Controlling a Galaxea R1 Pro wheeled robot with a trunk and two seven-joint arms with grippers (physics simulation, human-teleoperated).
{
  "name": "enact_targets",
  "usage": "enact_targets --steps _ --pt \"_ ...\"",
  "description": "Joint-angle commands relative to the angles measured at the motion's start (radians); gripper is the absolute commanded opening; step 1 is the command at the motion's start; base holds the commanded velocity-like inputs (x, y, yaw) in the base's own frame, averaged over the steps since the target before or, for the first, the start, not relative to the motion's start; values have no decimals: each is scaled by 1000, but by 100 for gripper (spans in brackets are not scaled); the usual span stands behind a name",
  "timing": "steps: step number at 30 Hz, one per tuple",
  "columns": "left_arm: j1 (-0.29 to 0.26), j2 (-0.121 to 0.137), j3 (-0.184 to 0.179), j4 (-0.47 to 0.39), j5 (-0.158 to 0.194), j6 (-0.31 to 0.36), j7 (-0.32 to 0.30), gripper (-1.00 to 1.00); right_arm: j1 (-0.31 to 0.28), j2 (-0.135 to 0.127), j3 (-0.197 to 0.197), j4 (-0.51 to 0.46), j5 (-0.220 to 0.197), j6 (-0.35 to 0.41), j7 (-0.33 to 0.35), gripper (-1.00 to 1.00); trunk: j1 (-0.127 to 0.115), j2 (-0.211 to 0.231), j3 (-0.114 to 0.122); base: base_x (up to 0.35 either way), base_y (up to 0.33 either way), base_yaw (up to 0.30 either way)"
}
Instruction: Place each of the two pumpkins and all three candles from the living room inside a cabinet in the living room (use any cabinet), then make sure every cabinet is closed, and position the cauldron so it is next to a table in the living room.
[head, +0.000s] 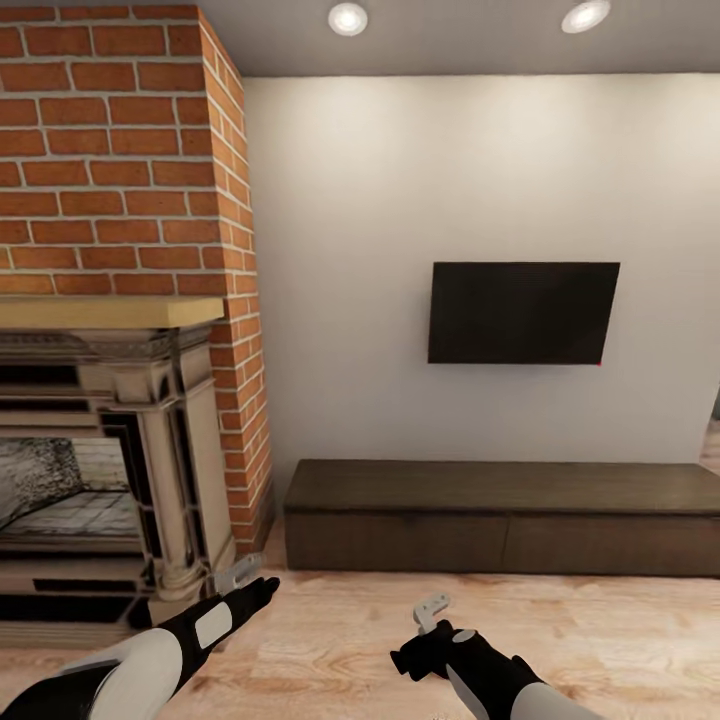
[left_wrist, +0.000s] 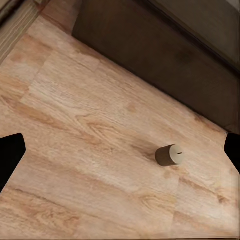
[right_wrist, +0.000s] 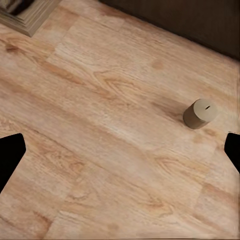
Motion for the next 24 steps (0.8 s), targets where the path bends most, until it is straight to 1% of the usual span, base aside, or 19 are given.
enact_targets --steps 1,13,17,24 --pt "-1 1 8 2 4 3 -5 100 -1 0 6 -1 -9 5 1 100 0 -1 -1 1 1 -282" --pt "-1 1 8 2 4 3 -5 100 -1 0 6 -1 -9 5 1 100 0 -1 1 0 9 -290" --pt "-1 1 8 2 4 3 -5 100 -1 0 6 -1 -9 6 1 100 0 -1 2 0 197 -294" --pt "-1 1 8 2 4 3 -5 100 -1 0 6 -1 -9 6 1 100 0 -1 2 0 275 -295"
